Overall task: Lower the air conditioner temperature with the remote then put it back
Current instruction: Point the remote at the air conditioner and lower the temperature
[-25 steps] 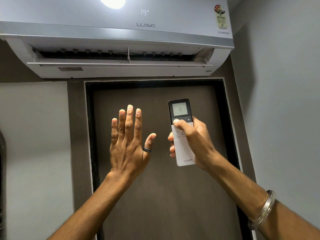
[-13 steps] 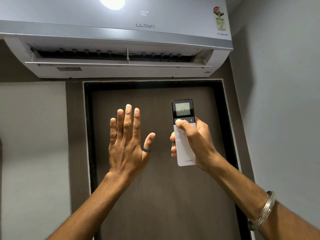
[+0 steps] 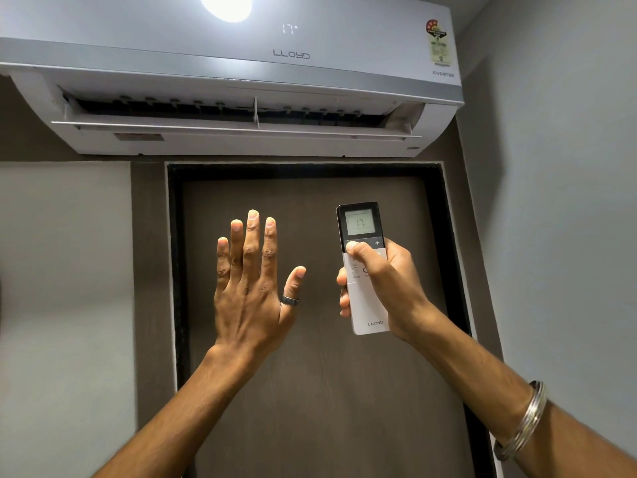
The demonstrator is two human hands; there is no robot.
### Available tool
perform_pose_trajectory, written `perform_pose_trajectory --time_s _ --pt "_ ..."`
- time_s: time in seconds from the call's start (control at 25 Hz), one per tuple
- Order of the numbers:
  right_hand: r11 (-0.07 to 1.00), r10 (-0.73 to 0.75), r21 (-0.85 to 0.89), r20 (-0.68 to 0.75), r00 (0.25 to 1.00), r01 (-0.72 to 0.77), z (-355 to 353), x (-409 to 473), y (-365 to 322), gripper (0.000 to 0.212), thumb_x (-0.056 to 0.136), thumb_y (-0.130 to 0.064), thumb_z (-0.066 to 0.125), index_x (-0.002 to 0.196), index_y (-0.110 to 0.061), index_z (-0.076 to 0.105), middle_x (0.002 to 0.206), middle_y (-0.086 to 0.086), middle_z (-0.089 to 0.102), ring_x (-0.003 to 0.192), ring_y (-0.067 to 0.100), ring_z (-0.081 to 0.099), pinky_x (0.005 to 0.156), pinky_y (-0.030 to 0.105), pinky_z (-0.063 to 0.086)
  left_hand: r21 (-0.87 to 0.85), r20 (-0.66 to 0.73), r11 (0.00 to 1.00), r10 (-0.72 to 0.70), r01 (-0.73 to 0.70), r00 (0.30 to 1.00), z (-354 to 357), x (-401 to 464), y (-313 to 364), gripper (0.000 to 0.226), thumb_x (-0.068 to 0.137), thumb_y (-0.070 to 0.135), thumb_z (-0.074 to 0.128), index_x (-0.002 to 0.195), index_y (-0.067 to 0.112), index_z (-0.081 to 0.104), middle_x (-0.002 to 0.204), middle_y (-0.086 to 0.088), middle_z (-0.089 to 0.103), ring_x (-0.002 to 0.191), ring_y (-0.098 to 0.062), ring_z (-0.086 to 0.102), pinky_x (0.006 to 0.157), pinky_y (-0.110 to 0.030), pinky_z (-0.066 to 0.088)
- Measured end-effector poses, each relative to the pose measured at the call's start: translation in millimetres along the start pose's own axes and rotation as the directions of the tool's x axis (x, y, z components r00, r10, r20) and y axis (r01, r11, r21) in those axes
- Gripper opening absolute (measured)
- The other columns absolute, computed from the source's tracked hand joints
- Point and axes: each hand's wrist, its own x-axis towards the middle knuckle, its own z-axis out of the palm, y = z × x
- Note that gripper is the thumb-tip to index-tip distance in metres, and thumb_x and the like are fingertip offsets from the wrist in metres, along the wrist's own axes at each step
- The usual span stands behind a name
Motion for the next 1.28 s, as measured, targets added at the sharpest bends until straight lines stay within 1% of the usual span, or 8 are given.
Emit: perform_pose_trajectory --time_s 0.2,0.36,0.88,1.0,1.08,1.16,1.2,1.28 --pt "0.995 -0.068 -0.077 -0.032 0.997 0.065 4 -2 0 0.015 0.094 -0.034 0.063 0.103 -0.023 0.062 0.064 0.001 0.074 0.046 0.021 0.069 0.045 0.034 0.061 0.007 -0.01 1.0 0.008 -0.008 1.0 -1 -1 -3 0.079 0.102 0.058 0.03 0.164 0.012 0.013 0.172 -0.012 0.0 0.16 -0.029 -0.006 0.129 -0.041 -0.011" --pt "0.998 -0.054 -0.036 -0.032 0.998 0.053 5 -3 0 0.008 0.101 -0.029 0.063 0.104 -0.021 0.061 0.07 0.007 0.073 0.049 0.024 0.069 0.049 0.037 0.062 0.009 -0.017 1.0 0.01 -0.01 1.0 -2 0 -6 0.078 0.102 0.057 0.031 0.164 0.012 0.014 0.173 -0.013 0.002 0.16 -0.029 -0.006 0.13 -0.04 -0.01" --pt "0.999 -0.036 -0.023 0.005 0.999 0.036 8 2 0 0.024 0.09 -0.04 0.062 0.105 -0.022 0.058 0.069 0.003 0.075 0.049 0.021 0.071 0.047 0.033 0.061 -0.018 0.001 0.999 0.027 -0.027 1.0 2 4 -10 0.08 0.101 0.058 0.031 0.164 0.012 0.013 0.173 -0.014 0.001 0.16 -0.031 -0.005 0.129 -0.04 -0.011" --pt "1.0 -0.007 -0.002 -0.004 1.0 0.007 4 1 -1 0.025 0.094 -0.035 0.07 0.109 -0.017 0.059 0.073 0.005 0.077 0.05 0.022 0.072 0.05 0.035 0.062 -0.038 0.006 0.999 0.029 -0.029 1.0 4 2 -7 0.079 0.102 0.058 0.03 0.164 0.011 0.013 0.173 -0.015 0.002 0.16 -0.031 -0.004 0.13 -0.042 -0.009" --pt "1.0 0.016 -0.02 -0.021 1.0 -0.016 0 -3 3 0.035 0.092 -0.025 0.082 0.114 -0.011 0.059 0.076 0.006 0.075 0.051 0.024 0.073 0.053 0.038 0.063 -0.062 0.009 0.998 0.032 -0.032 0.999 8 -2 -2 0.079 0.102 0.058 0.028 0.163 0.011 0.013 0.173 -0.015 0.003 0.16 -0.032 -0.004 0.13 -0.043 -0.008" --pt "0.995 0.027 -0.093 -0.064 0.998 -0.033 -6 -10 11 0.049 0.083 -0.023 0.088 0.117 -0.013 0.054 0.08 -0.001 0.072 0.053 0.019 0.073 0.054 0.039 0.063 -0.087 0.017 0.996 0.03 -0.028 0.999 15 -13 3 0.079 0.102 0.057 0.029 0.164 0.01 0.013 0.173 -0.015 0.002 0.16 -0.031 -0.004 0.13 -0.043 -0.007" --pt "0.984 0.022 -0.176 -0.092 0.996 -0.038 -10 -16 17 0.054 0.08 -0.032 0.085 0.118 -0.018 0.05 0.085 -0.006 0.07 0.059 0.011 0.073 0.057 0.038 0.062 -0.098 0.026 0.995 0.028 -0.026 0.999 21 -22 7 0.078 0.103 0.056 0.03 0.164 0.01 0.013 0.173 -0.014 0.002 0.16 -0.031 -0.005 0.131 -0.043 -0.006" --pt "0.938 0.049 -0.336 -0.122 0.991 -0.088 -25 -40 40 0.053 0.075 -0.054 0.071 0.112 -0.03 0.042 0.091 -0.012 0.065 0.07 -0.007 0.069 0.064 0.026 0.053 -0.144 0.065 0.989 0.022 -0.012 0.998 37 -58 19 0.078 0.103 0.055 0.031 0.164 0.01 0.014 0.173 -0.013 0.004 0.16 -0.03 -0.003 0.131 -0.044 -0.003"
